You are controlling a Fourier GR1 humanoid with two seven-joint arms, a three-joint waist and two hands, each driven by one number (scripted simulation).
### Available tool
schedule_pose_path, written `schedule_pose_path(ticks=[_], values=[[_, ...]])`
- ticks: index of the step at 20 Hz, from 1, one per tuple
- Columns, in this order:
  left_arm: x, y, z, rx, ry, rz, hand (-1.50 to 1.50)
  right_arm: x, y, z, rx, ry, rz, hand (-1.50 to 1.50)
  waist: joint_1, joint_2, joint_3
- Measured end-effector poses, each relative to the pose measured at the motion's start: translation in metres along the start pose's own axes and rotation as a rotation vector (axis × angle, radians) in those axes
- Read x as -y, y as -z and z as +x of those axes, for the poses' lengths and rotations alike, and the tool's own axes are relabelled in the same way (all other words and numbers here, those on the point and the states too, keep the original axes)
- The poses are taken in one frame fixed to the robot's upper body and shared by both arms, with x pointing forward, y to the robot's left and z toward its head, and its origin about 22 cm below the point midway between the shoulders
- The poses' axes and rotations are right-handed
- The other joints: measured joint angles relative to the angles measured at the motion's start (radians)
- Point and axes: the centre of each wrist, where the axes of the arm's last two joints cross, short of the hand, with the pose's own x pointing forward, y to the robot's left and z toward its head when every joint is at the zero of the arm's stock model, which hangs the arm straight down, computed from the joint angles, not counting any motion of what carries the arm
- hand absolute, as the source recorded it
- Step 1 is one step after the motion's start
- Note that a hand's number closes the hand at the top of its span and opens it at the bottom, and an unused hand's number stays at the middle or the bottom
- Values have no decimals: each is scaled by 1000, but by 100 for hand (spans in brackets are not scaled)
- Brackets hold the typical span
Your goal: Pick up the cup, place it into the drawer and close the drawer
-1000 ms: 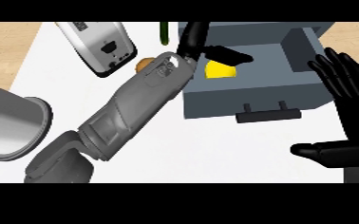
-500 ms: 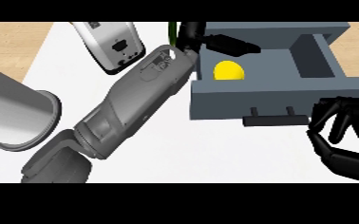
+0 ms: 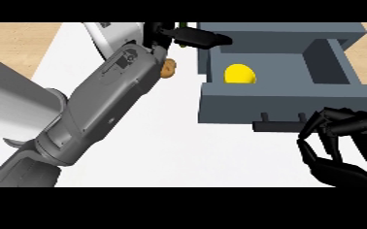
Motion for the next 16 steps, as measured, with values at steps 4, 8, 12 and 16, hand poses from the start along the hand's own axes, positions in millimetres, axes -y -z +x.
schedule_pose_path(ticks=[4, 8, 12, 16], values=[[-28, -14, 3, -2, -19, 19, -150, -16, 18, -2, -35, -65, -15, 150, 15, -1, 0], [-64, -26, 4, -6, -34, 41, -150, -30, 35, -13, -47, -158, 7, 150, 19, 2, 0], [-88, -42, 0, -14, -40, 52, -150, -46, 48, -29, -77, -299, 83, 150, 23, 4, 0], [-112, -65, -6, -26, -50, 62, -150, -61, 58, -50, -112, -449, 155, 150, 32, 4, 0]])
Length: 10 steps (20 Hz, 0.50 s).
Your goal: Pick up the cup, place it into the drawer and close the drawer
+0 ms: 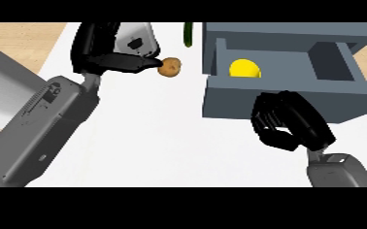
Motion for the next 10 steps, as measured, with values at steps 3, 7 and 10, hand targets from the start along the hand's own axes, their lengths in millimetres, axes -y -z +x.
schedule_pose_path(ticks=[3, 7, 10], values=[[-14, -13, -3, 0, -3, 8, -150, -21, 16, -11, -10, -94, 33, 150, 0, 3, 0], [-43, -26, -2, 0, -10, 24, -150, -41, 40, -29, -16, -166, 63, 150, -5, 5, 1], [-60, -40, -2, 5, -7, 25, -150, -49, 63, -43, -37, -178, 66, 150, -4, 6, 1]])
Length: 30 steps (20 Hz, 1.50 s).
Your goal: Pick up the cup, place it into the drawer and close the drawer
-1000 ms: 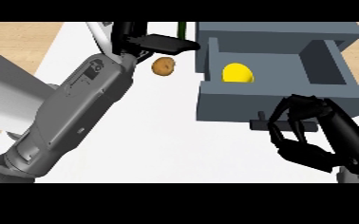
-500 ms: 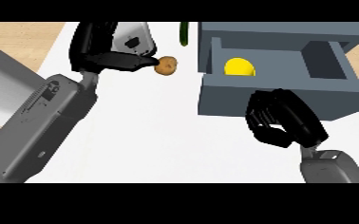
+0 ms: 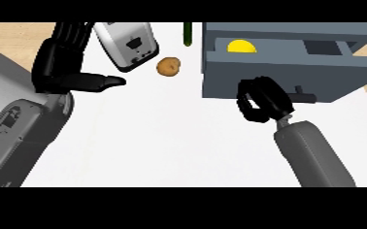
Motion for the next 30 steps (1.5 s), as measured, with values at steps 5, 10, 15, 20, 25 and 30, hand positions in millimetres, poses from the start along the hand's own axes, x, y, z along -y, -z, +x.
schedule_pose_path(ticks=[5, 10, 15, 20, 25, 30], values=[[-21, -14, 1, -6, -3, 1, -150, 2, 34, -19, -2, 7, 4, 150, 4, 0, -2], [-27, -22, -5, -1, -8, -12, -150, 14, 58, -34, -30, 30, 28, 150, 15, 7, -1], [-33, -26, -6, 2, -19, -26, -150, 19, 61, -46, -7, 71, 68, 150, 29, 2, -4], [-33, -26, -8, -3, -37, -49, -150, 20, 58, -54, 20, 110, 90, 150, 37, -1, -8], [-30, -26, -8, -3, -50, -75, -150, 23, 53, -63, 52, 161, 96, 150, 48, 0, -10], [-26, -28, -13, -11, -64, -87, -150, 26, 50, -68, 82, 211, 84, 150, 54, 3, -9]])
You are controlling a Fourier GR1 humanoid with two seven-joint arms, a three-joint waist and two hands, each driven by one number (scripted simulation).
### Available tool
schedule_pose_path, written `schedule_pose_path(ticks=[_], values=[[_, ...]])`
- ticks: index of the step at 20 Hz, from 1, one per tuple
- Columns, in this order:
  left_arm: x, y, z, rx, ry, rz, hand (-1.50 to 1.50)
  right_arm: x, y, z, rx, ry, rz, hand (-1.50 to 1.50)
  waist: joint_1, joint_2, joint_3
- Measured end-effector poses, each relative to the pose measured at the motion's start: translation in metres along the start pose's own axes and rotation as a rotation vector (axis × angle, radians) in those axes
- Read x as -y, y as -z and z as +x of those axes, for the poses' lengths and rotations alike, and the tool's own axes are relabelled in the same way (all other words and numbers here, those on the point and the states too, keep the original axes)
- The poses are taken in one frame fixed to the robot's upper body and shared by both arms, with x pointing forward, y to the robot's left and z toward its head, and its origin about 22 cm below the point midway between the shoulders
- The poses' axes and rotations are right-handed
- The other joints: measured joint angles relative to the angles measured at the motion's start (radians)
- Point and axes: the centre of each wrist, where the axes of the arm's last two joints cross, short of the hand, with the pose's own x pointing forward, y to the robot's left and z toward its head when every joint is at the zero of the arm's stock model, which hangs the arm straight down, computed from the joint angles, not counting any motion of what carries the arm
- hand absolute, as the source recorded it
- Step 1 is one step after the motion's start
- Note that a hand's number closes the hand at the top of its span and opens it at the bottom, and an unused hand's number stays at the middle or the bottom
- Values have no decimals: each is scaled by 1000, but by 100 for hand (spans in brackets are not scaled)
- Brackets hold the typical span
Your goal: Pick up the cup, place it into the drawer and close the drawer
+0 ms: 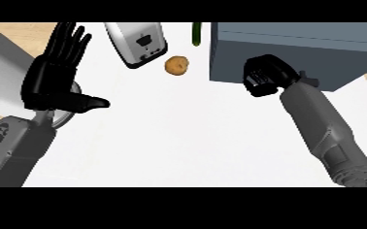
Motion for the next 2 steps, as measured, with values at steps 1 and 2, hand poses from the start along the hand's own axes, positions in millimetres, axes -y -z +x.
schedule_pose_path(ticks=[1, 2], values=[[1, -2, -3, -5, -3, -4, -150, 1, -1, -1, 8, 6, -3, 150, 1, 1, 0], [1, -4, -5, -7, -6, -8, -150, 1, -2, -2, 11, 14, -5, 150, 2, 1, 0]])
